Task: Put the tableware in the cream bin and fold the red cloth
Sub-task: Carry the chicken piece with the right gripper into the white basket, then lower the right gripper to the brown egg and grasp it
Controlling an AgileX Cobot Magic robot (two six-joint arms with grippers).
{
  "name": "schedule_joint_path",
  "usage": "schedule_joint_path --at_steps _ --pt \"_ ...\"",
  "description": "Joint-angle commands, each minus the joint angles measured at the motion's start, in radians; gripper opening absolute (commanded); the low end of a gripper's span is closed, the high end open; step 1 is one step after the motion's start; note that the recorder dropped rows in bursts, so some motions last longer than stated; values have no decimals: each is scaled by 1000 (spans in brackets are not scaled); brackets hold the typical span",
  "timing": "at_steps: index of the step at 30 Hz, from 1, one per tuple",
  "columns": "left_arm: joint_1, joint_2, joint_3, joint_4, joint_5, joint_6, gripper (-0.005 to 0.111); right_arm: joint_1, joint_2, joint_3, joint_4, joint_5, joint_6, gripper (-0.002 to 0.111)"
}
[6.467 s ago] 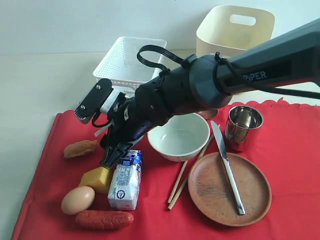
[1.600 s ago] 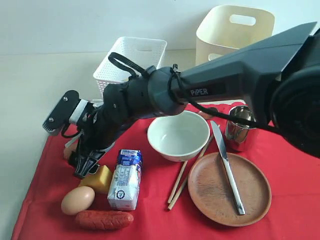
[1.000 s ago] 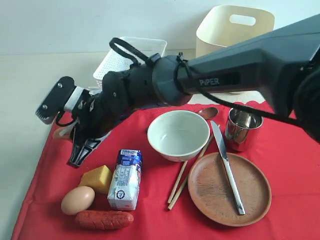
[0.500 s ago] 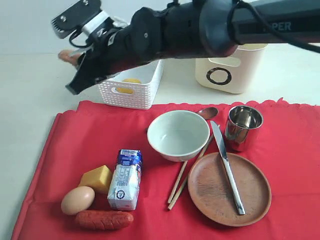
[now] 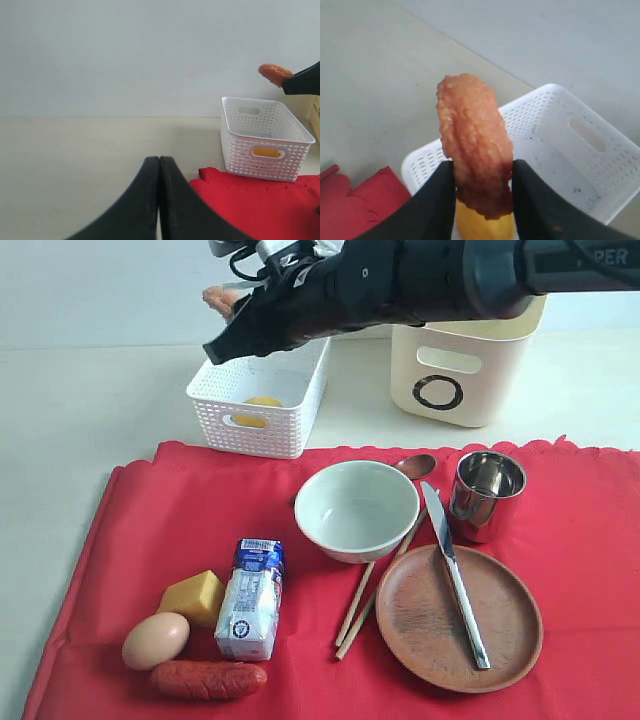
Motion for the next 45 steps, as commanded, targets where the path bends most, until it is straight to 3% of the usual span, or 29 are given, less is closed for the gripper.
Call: schedule_joint_path --at_steps 1,6,15,21,41,45 --pt "1 -5 0 -4 -2 -2 1 -14 36 0 -2 -23 3 0" --pt "1 -5 0 -4 -2 0 1 -14 123 0 -2 -63 3 3" --pt "1 -5 0 -4 -2 0 1 -14 136 0 -2 -69 3 46" --pt "1 -5 0 -4 -2 -2 1 -14 136 0 -2 -63 3 60" --pt "1 -5 0 -4 -2 -3 1 -12 -39 -2 1 248 19 62" --pt "1 -5 0 -4 -2 -3 1 -5 -90 -2 1 339 -68 62"
